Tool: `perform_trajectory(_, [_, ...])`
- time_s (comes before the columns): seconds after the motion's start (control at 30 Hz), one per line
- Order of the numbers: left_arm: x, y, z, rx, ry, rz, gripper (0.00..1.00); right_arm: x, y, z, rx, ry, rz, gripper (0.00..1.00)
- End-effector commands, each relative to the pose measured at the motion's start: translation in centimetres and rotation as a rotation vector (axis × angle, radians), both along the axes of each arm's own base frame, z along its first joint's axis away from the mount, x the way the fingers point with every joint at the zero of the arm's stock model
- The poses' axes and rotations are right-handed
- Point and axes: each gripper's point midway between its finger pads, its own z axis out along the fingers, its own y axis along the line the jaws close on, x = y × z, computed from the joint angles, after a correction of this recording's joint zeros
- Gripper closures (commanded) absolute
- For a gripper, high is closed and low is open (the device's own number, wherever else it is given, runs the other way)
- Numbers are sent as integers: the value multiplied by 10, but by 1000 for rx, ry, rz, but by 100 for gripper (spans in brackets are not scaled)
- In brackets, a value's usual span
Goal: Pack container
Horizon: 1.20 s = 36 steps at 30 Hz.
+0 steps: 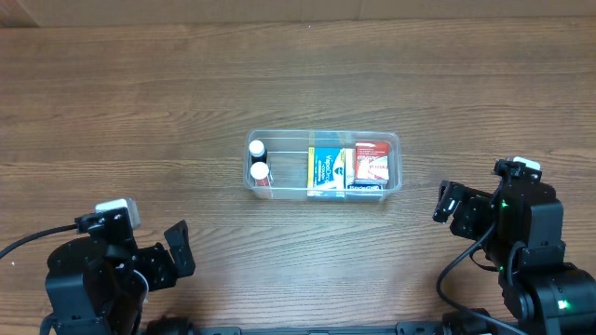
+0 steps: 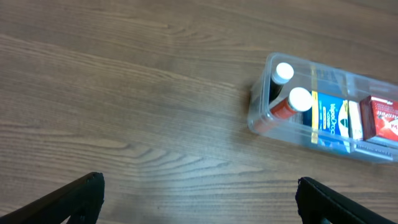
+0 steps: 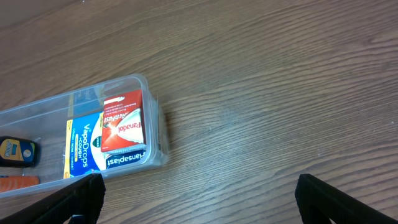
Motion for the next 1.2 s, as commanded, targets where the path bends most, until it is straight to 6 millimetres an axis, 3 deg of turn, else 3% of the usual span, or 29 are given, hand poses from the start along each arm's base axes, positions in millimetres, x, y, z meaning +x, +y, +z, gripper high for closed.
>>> perform_trajectory(0.0, [-3,-1,-3,-16,7,8,0,0,0,0,0,-7,-1,0])
perform_trajectory(0.13, [-5,-1,-6,-17,24,8,0,-1,0,1,1,-11,-1,0])
perform_trajectory(0.33, [-5,-1,-6,-17,24,8,0,-25,-3,23,9,-152,4,0])
perform_trajectory(0.43, [-5,-1,-6,-17,24,8,0,-34,-3,18,-13,-227,42,0])
perform_trajectory(0.53, [-5,-1,-6,-17,24,8,0,-38,12,8,-28,-350,165,0])
perform_trajectory(0.73, [-5,-1,-6,-17,24,8,0,-24,24,-5,-3,-607,219,0])
perform_trajectory(0.93, [-5,-1,-6,-17,24,8,0,5,37,5,-62,-861,291,0])
perform_trajectory(1.0, [-5,-1,-6,-17,24,8,0,11,38,-1,-119,-900,308,0])
perform_trajectory(1.13, [-5,-1,-6,-17,24,8,0,19,40,-55,-128,-788,336,0])
perform_trajectory(1.17, [-5,-1,-6,-17,24,8,0,19,40,-53,-125,-792,330,0])
